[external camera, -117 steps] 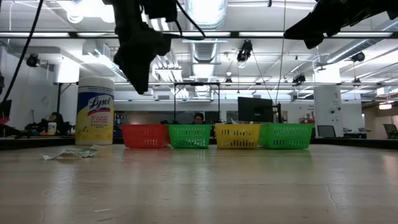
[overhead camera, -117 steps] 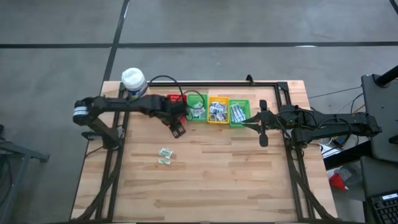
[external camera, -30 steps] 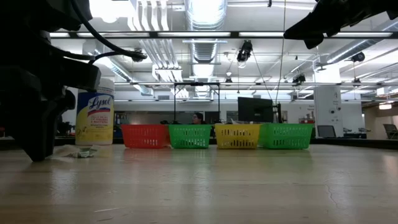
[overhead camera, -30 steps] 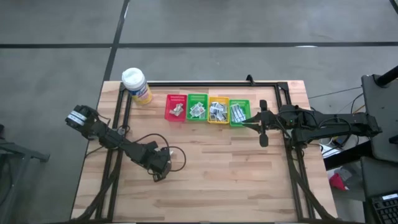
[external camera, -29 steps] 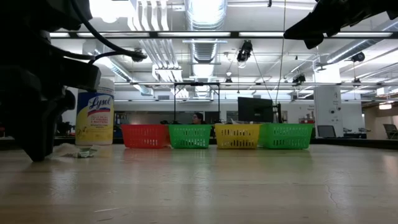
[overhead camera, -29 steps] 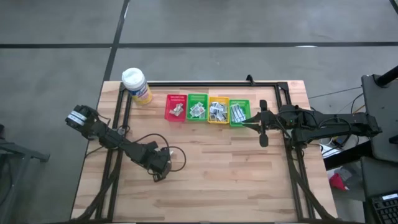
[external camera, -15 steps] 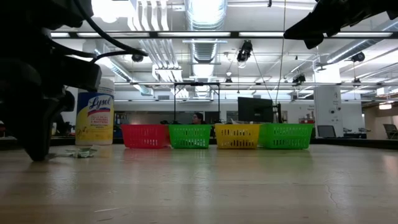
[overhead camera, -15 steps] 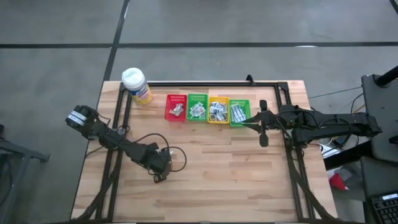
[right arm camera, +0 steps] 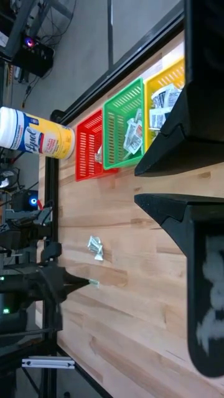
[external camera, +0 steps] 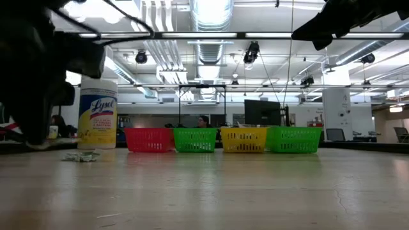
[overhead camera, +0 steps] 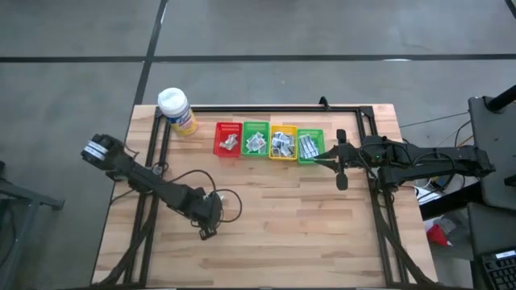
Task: Pick & Place First Aid Supplies
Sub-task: Put the green bandage into the red bin
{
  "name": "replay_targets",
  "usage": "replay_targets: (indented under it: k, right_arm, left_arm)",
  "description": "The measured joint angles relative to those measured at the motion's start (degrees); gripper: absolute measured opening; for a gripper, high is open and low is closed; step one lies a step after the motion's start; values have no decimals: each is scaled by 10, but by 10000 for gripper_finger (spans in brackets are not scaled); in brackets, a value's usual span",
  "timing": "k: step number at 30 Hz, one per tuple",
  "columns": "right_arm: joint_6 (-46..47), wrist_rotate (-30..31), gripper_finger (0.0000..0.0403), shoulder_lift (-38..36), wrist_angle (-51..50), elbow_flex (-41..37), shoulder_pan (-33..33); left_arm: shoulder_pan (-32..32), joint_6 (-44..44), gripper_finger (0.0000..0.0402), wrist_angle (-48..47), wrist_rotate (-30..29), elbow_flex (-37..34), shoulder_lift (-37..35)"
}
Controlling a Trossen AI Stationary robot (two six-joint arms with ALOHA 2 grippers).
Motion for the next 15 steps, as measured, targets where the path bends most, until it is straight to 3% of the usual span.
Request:
replay_targets:
  k: [8, 15]
  right_arm:
    - [1, 0, 52, 0, 0, 0, 0]
    - [0, 0, 52, 0, 0, 0, 0]
  left_arm:
    - [3, -17, 0, 0, -9, 33, -65]
    - [16, 19, 0, 0, -164, 82, -107]
